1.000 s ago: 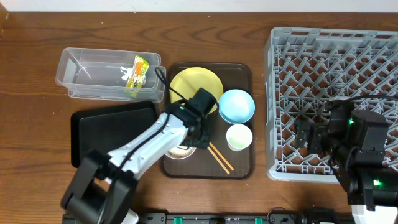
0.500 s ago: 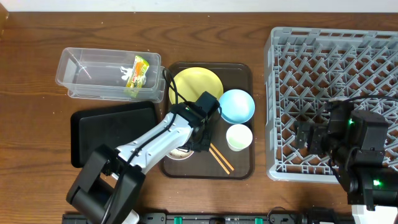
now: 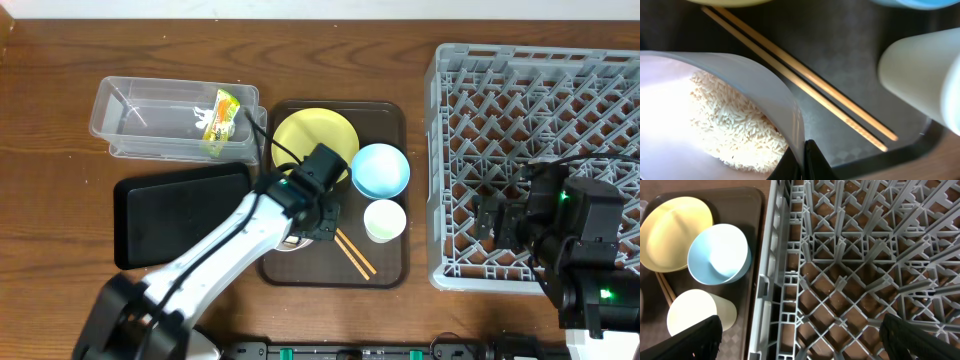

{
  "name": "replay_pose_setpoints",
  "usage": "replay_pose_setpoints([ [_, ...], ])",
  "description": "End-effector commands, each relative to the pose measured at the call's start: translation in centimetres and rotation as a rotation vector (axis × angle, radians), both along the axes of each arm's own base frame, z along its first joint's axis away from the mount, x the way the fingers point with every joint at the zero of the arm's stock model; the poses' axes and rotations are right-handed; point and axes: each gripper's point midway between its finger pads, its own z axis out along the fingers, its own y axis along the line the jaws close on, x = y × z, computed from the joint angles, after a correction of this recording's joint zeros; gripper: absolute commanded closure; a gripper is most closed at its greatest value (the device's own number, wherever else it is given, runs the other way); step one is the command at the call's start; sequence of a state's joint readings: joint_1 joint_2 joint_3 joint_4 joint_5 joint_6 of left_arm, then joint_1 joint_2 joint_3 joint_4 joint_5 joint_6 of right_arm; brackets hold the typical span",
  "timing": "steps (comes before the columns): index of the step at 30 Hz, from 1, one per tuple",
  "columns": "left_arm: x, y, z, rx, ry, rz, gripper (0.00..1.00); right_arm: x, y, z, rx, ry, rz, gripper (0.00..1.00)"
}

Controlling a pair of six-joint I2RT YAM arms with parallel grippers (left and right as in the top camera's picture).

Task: Sort waste into correct bins and load items into the dishwasher rack
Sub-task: 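Grasp the white rice bowl rim with the left gripper, then tip the rice bowl over the black tray to dump rice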

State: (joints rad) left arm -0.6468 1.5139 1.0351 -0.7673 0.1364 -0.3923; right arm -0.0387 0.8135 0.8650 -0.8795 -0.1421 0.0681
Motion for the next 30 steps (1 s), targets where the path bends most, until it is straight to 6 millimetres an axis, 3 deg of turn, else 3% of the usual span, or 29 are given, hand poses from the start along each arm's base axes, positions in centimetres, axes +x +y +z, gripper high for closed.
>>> replay_pose_setpoints([
  [1,0.5,0.8,2.6,-0.043,-0.055,0.033,0.94,0.0,0.4,0.5,0.01,-0.009,0.01,0.01],
  [9,0.9,6.0,5.2,-0.038,-0.082,0.146,0.94,-0.2,0.4,0.3,0.01,-0.002,0.01,0.01],
  [17,2.1,10.6,6.2,-0.051,-0.099,0.28,0.94,-0.2,0.4,0.3,0.009,-0.002,0.011,0.01],
  [30,2.5,13.0,6.3,-0.129,-0.063,0.369,0.94,-0.2,0.4,0.3,0.01,-0.001,0.01,0.01],
])
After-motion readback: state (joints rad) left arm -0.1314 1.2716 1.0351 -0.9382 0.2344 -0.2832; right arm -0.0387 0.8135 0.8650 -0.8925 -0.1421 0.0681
